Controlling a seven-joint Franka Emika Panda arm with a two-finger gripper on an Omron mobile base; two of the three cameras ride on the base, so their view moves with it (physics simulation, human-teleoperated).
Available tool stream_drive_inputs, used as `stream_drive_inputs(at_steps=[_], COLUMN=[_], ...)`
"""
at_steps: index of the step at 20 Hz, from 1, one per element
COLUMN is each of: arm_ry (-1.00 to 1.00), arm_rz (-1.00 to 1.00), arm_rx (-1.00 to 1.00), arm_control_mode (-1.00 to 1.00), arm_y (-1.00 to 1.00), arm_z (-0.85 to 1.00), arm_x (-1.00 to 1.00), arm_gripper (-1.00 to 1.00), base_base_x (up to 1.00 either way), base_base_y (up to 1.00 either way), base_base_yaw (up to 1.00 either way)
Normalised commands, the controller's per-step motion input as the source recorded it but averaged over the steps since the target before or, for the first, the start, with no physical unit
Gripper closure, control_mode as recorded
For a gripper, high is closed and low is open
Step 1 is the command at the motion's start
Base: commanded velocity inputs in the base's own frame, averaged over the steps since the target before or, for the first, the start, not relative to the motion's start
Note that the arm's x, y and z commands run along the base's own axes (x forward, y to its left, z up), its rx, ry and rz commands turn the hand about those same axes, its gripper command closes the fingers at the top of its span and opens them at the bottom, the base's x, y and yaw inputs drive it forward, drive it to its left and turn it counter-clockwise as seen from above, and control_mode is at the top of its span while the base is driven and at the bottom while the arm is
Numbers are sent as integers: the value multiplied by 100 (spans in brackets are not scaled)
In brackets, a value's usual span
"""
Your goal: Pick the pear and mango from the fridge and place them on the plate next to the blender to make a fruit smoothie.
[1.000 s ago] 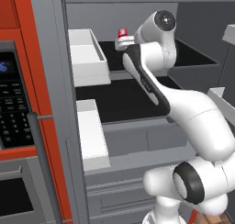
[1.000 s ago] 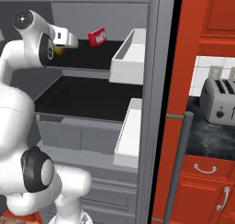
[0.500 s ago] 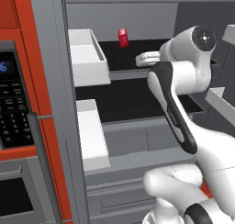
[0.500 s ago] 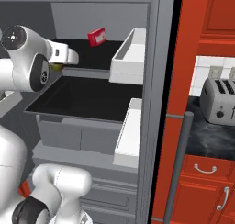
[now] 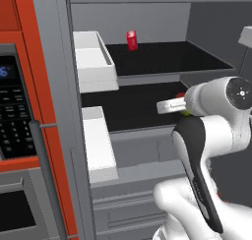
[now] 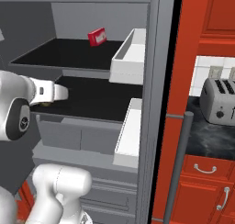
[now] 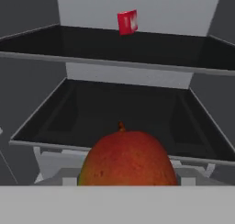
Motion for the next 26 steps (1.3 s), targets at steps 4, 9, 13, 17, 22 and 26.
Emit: stream_drive_inputs(at_steps=[4, 9, 13, 17, 22, 26], arm_ry=[1, 5, 3, 0, 0, 0], arm_rz=[0, -4, -1, 0, 0, 0], arm_rx=[-6, 0, 0, 0, 0, 0], arm_control_mode=[-100, -100, 100, 100, 100, 100], arm_y=[-5, -15, 0, 0, 0, 0], arm_z=[-85, -37, -6, 0, 0, 0], arm_x=[-99, -99, -25, 0, 0, 0], arm_gripper=[100, 100, 100, 100, 100, 100], base_base_x=[0, 0, -75, -100, -100, -99], base_base_y=[0, 0, 0, 4, 17, 21], base_base_yaw=[0, 0, -5, -15, -42, -69])
